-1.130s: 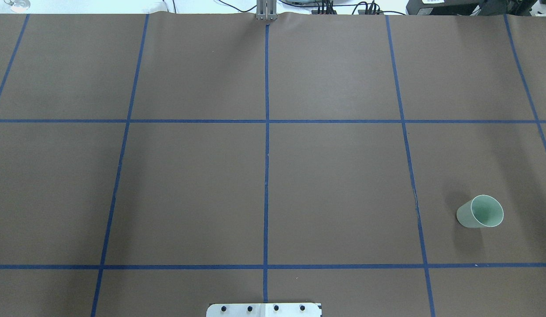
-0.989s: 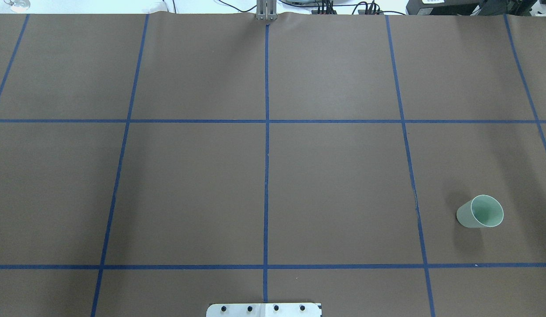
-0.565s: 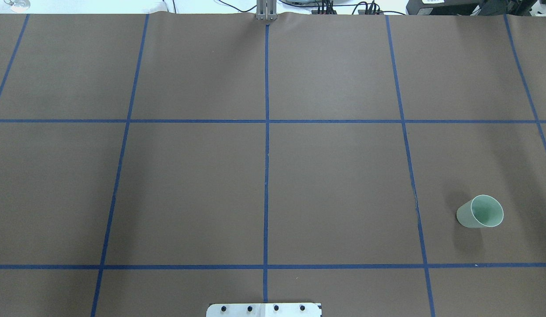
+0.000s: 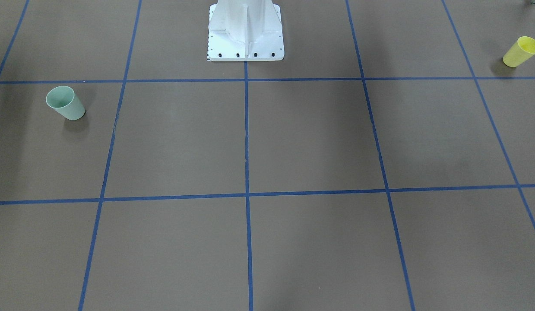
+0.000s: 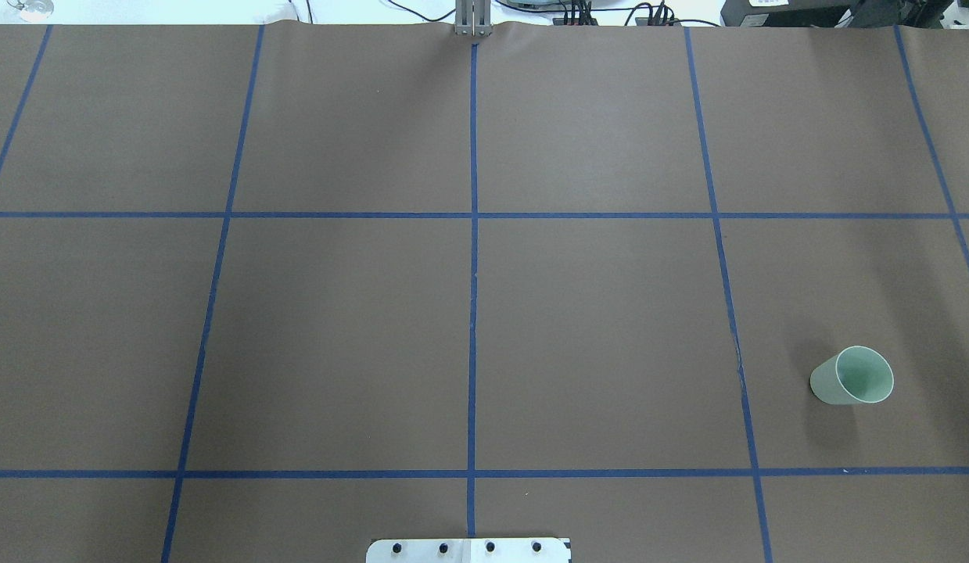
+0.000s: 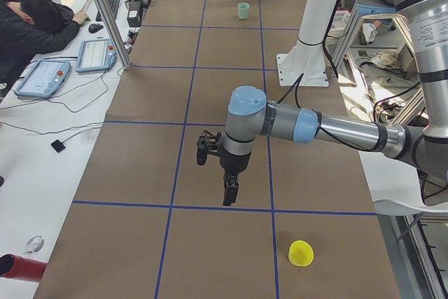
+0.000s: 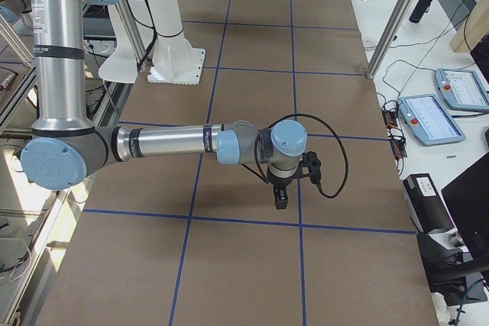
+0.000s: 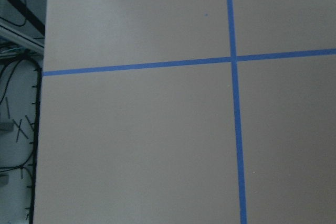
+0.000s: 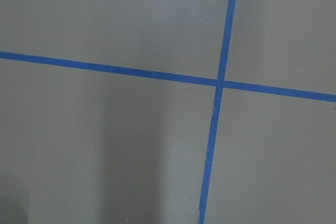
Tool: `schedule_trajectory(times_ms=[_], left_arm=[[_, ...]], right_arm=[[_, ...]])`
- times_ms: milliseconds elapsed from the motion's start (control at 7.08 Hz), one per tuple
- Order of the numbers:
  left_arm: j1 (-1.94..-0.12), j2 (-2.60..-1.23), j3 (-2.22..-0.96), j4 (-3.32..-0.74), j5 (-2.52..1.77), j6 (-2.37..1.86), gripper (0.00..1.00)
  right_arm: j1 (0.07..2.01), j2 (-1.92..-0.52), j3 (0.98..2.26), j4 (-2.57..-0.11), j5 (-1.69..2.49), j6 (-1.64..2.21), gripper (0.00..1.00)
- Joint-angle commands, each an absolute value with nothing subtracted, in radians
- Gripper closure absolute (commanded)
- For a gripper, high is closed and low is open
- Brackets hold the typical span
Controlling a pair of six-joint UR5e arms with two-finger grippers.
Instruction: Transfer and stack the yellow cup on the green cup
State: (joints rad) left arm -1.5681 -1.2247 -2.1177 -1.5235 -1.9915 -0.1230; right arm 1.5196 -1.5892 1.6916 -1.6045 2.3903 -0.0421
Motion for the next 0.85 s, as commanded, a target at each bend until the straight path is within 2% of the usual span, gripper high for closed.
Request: schedule_trajectory(times_ms=[0, 424, 707], left_arm=[[-1.565, -1.169, -2.184, -1.459, -1.846, -0.174, 0.00], [-1.520, -1.154, -2.212, -1.390, -1.771, -0.305, 0.00], [-1.371, -1.154, -2.304, -1.220, -1.668, -0.517, 0.00]], right_arm=[[1.517, -1.589, 1.693, -1.605, 2.391, -0.041, 0.00], [1.508, -1.586, 1.707, -1.605, 2.388, -0.041, 0.00], [1.503, -1.559, 1.727, -1.606, 2.384, -0.041, 0.00]])
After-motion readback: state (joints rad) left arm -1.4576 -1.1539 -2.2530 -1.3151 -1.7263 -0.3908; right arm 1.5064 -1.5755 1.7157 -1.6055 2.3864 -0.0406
